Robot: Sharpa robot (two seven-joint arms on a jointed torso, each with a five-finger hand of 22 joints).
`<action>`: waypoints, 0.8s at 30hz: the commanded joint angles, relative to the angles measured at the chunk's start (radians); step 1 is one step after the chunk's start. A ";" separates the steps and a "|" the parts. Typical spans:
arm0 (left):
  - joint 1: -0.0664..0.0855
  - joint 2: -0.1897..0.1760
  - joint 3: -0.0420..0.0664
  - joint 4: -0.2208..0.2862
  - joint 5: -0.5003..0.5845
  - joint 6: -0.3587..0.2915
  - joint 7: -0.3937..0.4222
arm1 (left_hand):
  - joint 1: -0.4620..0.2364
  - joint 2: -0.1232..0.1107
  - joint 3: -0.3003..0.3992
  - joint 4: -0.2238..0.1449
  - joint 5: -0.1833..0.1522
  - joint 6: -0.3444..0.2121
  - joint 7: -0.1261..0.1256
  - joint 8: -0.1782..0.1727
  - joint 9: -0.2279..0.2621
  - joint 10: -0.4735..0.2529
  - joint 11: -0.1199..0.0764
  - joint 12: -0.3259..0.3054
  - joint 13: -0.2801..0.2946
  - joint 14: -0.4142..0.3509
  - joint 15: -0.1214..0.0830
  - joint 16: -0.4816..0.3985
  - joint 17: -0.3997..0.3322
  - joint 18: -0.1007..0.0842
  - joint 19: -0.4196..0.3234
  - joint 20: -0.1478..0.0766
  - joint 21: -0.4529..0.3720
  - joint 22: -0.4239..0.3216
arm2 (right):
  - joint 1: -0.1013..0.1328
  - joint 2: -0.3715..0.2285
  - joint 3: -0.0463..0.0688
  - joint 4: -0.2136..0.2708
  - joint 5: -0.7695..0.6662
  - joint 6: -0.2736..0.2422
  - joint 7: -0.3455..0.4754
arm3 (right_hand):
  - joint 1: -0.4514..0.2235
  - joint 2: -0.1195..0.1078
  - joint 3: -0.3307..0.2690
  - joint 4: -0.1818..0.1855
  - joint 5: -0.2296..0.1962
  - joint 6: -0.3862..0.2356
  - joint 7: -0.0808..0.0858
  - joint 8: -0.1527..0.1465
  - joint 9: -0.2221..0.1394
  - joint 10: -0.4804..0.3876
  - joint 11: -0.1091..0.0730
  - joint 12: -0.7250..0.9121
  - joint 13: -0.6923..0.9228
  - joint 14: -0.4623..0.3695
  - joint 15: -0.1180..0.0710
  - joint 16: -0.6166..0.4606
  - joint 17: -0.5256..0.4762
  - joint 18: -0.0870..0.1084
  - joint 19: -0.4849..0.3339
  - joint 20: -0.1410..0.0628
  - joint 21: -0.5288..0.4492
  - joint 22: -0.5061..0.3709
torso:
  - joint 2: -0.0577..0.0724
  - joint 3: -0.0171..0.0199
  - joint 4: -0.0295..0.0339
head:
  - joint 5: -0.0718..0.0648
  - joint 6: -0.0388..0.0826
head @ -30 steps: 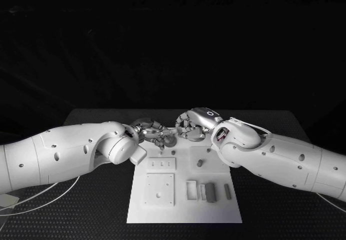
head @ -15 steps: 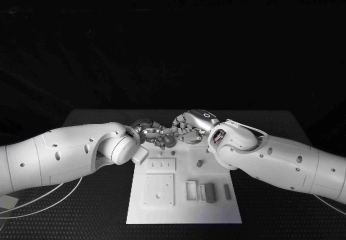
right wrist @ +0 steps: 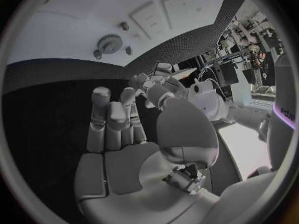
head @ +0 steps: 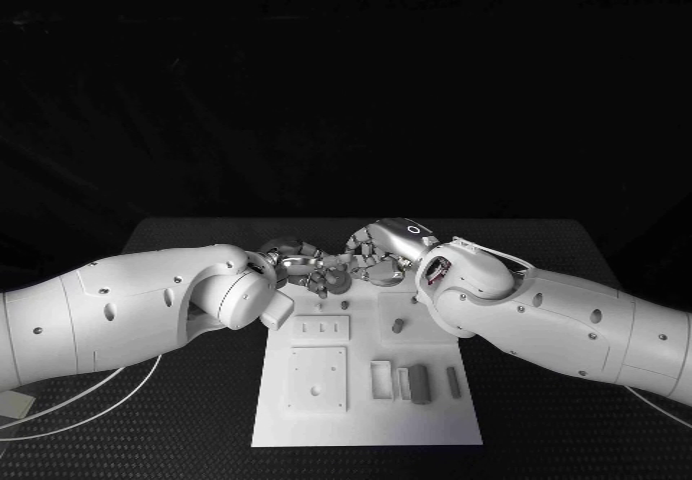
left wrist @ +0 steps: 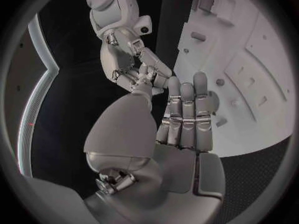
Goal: Assemble the parts on the task board
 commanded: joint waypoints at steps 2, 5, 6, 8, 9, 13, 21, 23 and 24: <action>0.000 0.001 0.001 0.003 0.000 -0.007 0.004 | -0.004 0.003 0.002 0.001 -0.001 0.045 -0.006 0.010 0.003 -0.067 0.003 0.015 0.006 -0.003 -0.005 0.018 -0.002 0.023 0.006 -0.008 0.011 0.007 | -0.001 0.002 0.000 0.001 -0.010 0.012 -0.006 | -0.008 -0.002 0.000 0.002 0.001 0.039 0.029 0.006 0.000 -0.004 -0.003 0.006 0.002 0.002 -0.007 -0.004 0.001 0.028 0.005 -0.004 0.004 0.015 | 0.000 0.0001 0.0002 | -0.001 0.000; 0.000 0.001 0.001 0.004 -0.002 -0.012 0.002 | -0.006 0.000 -0.001 0.001 -0.001 0.055 -0.011 0.015 0.006 -0.066 0.000 0.023 0.011 -0.002 -0.008 0.030 -0.004 0.023 0.008 -0.010 0.015 0.013 | -0.001 0.000 0.000 0.002 -0.011 0.012 -0.007 | -0.008 -0.002 0.001 0.002 0.001 0.039 0.029 0.006 0.000 -0.004 -0.003 0.006 0.002 0.002 -0.007 -0.004 0.001 0.028 0.005 -0.004 0.004 0.015 | 0.000 0.0002 0.0002 | -0.001 0.000; 0.000 0.000 0.001 0.004 -0.004 -0.012 0.002 | -0.006 -0.001 -0.001 0.001 -0.001 0.059 -0.013 0.018 0.008 -0.066 -0.001 0.027 0.013 -0.002 -0.009 0.034 -0.004 0.023 0.009 -0.011 0.017 0.015 | -0.001 0.000 0.000 0.001 -0.011 0.011 -0.007 | -0.008 -0.002 0.001 0.002 0.001 0.039 0.029 0.006 0.000 -0.004 -0.003 0.006 0.002 0.002 -0.007 -0.004 0.001 0.028 0.005 -0.004 0.004 0.015 | 0.000 0.0003 0.0002 | -0.001 0.000; 0.000 -0.001 0.001 0.005 -0.004 -0.008 0.002 | -0.007 -0.002 -0.002 0.001 -0.001 0.061 -0.013 0.018 0.009 -0.066 -0.002 0.029 0.014 -0.002 -0.010 0.038 -0.005 0.023 0.010 -0.012 0.018 0.017 | -0.001 0.000 0.000 -0.001 -0.011 0.013 -0.007 | -0.008 -0.002 0.001 0.002 0.001 0.040 0.028 0.006 0.000 -0.004 -0.003 0.007 0.003 0.002 -0.007 -0.004 0.001 0.028 0.005 -0.004 0.004 0.015 | 0.000 0.0004 0.0001 | -0.001 -0.001; 0.000 -0.001 0.001 0.006 -0.004 -0.005 0.003 | -0.007 -0.002 -0.003 0.001 -0.001 0.061 -0.014 0.018 0.009 -0.066 -0.002 0.029 0.015 -0.003 -0.010 0.038 -0.005 0.023 0.010 -0.012 0.018 0.017 | -0.001 0.001 0.000 -0.002 -0.011 0.015 -0.007 | -0.008 -0.002 0.001 0.002 0.001 0.040 0.028 0.006 0.000 -0.004 -0.003 0.007 0.003 0.002 -0.007 -0.005 0.001 0.028 0.005 -0.004 0.004 0.015 | 0.001 0.0007 0.0000 | -0.002 0.000; 0.000 0.001 0.001 0.009 -0.004 0.005 0.009 | -0.007 0.000 -0.003 0.001 -0.001 0.062 -0.014 0.019 0.010 -0.067 -0.002 0.031 0.016 -0.003 -0.010 0.041 -0.006 0.022 0.010 -0.012 0.019 0.018 | -0.002 0.007 0.000 -0.009 -0.012 0.018 -0.007 | -0.008 -0.002 0.001 0.001 0.001 0.040 0.028 0.006 0.000 -0.003 -0.003 0.007 0.003 0.002 -0.008 -0.005 0.001 0.028 0.005 -0.004 0.004 0.015 | 0.001 0.0007 -0.0013 | -0.002 0.001; 0.000 0.000 0.001 0.011 -0.007 0.029 0.018 | -0.007 0.004 -0.003 0.001 -0.001 0.064 -0.015 0.020 0.011 -0.069 -0.002 0.033 0.016 -0.006 -0.011 0.044 -0.008 0.022 0.008 -0.013 0.019 0.020 | -0.003 0.022 0.000 -0.025 -0.012 0.019 -0.007 | -0.009 -0.002 0.002 0.002 0.001 0.040 0.028 0.005 0.000 -0.003 -0.004 0.008 0.004 0.002 -0.008 -0.005 0.001 0.028 0.005 -0.004 0.004 0.015 | 0.000 0.0008 0.0010 | 0.001 0.003; 0.000 0.000 0.001 0.011 -0.007 0.039 0.016 | -0.006 0.006 -0.003 0.001 -0.001 0.065 -0.015 0.020 0.011 -0.070 -0.003 0.033 0.016 -0.007 -0.011 0.045 -0.009 0.022 0.007 -0.013 0.018 0.021 | -0.003 0.024 0.000 -0.027 -0.013 0.019 -0.008 | -0.009 -0.002 0.002 0.002 0.001 0.040 0.028 0.005 0.000 -0.003 -0.004 0.008 0.004 0.002 -0.008 -0.005 0.001 0.028 0.005 -0.004 0.004 0.015 | 0.000 0.0007 0.0009 | 0.001 0.003; 0.000 0.001 0.001 0.011 -0.007 0.041 0.016 | -0.006 0.007 -0.005 0.001 -0.001 0.063 -0.015 0.019 0.011 -0.072 -0.002 0.032 0.016 -0.009 -0.010 0.046 -0.011 0.021 0.005 -0.013 0.017 0.022 | -0.003 0.026 0.000 -0.029 -0.013 0.019 -0.007 | -0.009 -0.002 0.002 0.002 0.001 0.040 0.028 0.005 0.000 -0.003 -0.004 0.008 0.004 0.002 -0.008 -0.005 0.001 0.028 0.005 -0.004 0.004 0.015 | 0.000 0.0005 0.0009 | 0.001 0.004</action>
